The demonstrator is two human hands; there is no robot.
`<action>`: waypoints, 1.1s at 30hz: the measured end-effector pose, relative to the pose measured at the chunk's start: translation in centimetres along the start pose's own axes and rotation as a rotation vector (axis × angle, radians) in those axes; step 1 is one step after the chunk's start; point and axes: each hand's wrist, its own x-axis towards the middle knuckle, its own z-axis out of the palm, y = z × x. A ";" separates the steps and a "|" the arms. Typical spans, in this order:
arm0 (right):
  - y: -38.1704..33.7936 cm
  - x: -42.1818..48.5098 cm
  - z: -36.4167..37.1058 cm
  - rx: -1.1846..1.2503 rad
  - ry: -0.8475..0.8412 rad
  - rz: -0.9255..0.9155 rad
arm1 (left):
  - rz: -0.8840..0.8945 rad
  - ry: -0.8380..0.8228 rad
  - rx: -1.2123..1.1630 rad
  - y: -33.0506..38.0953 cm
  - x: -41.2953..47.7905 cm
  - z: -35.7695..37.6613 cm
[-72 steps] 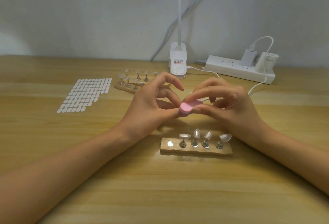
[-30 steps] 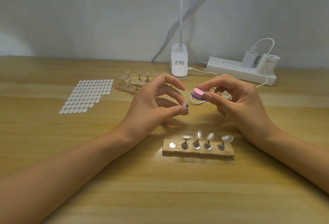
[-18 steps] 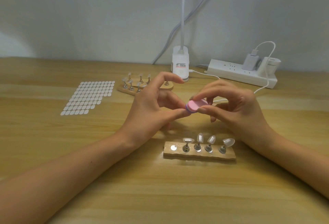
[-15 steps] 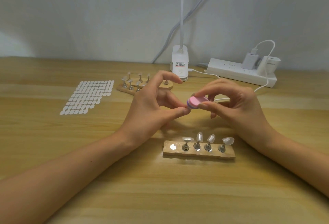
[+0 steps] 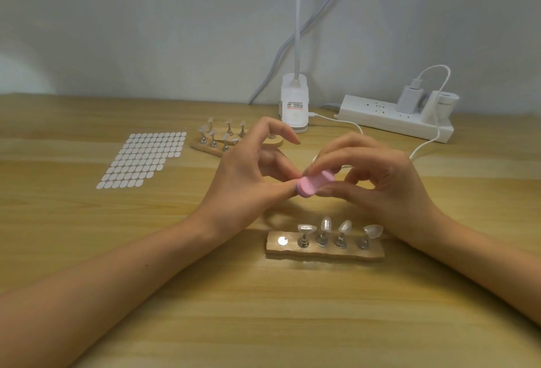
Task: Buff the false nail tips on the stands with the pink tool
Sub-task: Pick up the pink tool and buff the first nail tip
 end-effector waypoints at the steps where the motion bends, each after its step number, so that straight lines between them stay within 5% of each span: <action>1: 0.0 0.0 0.0 -0.017 0.021 0.014 | -0.006 0.002 -0.001 0.0 0.0 0.0; 33: -0.1 0.1 0.1 -0.051 0.081 0.017 | 0.041 0.035 0.065 0.2 -0.2 0.1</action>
